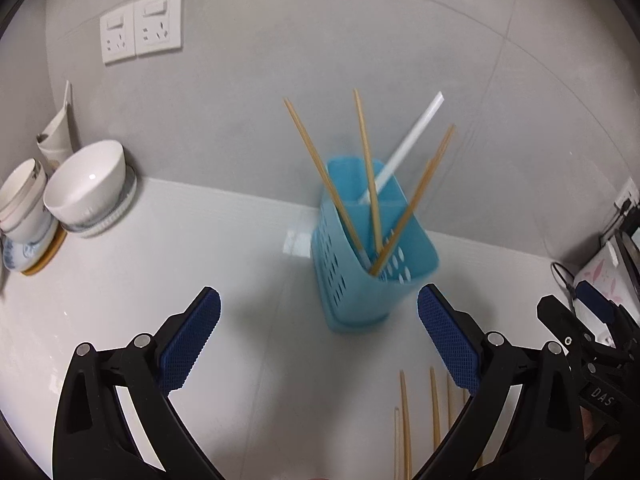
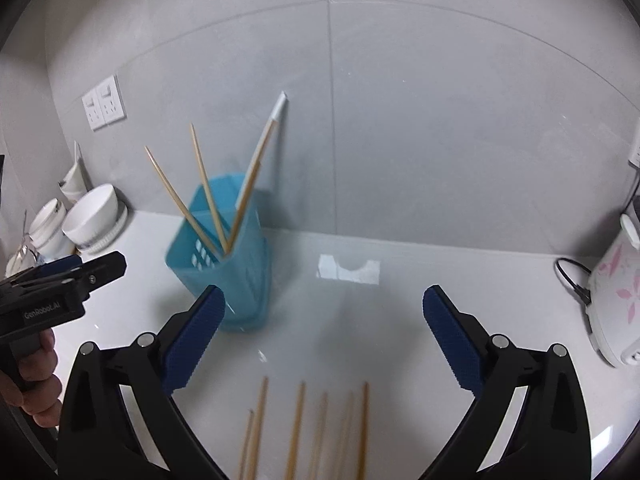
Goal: Organize utensils
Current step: 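Move both open tools back toward the remaining chopsticks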
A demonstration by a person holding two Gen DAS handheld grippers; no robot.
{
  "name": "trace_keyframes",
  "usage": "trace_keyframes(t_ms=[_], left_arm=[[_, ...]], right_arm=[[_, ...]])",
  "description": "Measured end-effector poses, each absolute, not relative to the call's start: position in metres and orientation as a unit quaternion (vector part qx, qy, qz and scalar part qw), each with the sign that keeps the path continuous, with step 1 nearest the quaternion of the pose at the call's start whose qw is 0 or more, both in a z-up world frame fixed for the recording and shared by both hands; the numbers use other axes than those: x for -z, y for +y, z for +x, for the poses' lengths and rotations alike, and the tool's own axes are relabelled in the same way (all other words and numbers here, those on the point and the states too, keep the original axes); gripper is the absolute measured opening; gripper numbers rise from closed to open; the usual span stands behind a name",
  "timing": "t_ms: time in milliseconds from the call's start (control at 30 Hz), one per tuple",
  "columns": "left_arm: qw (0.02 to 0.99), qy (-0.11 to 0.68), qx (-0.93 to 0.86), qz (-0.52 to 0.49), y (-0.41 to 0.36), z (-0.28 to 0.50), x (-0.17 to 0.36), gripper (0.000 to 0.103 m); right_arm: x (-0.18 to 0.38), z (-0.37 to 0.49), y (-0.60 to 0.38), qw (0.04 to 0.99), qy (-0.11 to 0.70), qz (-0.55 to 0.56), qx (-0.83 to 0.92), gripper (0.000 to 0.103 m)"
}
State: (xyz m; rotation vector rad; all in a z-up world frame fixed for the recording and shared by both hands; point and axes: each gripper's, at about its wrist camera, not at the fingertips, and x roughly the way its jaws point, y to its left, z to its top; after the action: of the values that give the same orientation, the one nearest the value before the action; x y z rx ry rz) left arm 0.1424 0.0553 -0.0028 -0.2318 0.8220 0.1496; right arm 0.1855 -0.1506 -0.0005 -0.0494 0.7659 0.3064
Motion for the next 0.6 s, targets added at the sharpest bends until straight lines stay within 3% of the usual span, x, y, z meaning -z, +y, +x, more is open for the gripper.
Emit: trace_keyframes(t_ms=[600], left_arm=[[0.841, 0.532, -0.047, -0.084, -0.017, 0.092, 0.1, 0.097]], right_arm=[[0.084, 0.131, -0.21, 0.865, 0.494, -0.046, -0.079, 0.093]])
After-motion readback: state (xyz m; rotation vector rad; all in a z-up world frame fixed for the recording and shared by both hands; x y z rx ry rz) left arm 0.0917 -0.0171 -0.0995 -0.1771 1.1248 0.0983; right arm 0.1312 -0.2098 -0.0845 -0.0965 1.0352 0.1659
